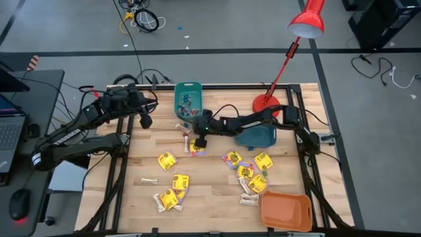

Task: Sort candy
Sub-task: Put the red candy into the green bin

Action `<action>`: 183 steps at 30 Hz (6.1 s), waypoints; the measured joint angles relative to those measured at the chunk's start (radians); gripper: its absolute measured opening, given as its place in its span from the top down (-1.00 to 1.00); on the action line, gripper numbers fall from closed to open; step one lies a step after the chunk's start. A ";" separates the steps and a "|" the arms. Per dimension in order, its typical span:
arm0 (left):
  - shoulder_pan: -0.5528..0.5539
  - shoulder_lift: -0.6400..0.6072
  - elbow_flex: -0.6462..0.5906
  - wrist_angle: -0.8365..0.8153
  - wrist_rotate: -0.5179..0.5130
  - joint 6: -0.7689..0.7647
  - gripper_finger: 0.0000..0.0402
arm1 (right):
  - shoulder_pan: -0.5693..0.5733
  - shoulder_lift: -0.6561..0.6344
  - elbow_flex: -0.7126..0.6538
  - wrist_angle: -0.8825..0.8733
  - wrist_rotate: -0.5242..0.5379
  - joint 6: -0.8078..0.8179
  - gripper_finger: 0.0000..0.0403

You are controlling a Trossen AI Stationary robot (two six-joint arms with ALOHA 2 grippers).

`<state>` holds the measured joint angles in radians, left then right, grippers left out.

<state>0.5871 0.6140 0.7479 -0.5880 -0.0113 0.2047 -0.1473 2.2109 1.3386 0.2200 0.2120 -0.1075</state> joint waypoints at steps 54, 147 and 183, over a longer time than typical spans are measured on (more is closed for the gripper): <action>-0.358 0.523 -0.255 0.446 -0.001 0.006 1.00 | 0.056 -0.612 0.003 -0.580 0.083 -0.022 1.00; -0.309 0.763 -0.310 0.734 0.112 0.298 0.49 | 0.060 -0.607 0.002 -0.618 0.082 0.008 1.00; -0.230 0.893 -0.307 0.797 0.238 0.318 0.49 | 0.060 -0.607 0.002 -0.618 0.081 0.019 1.00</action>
<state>0.3567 1.5066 0.4404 0.2093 0.2268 0.5231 -0.0872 1.6035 1.3407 -0.3981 0.2932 -0.0883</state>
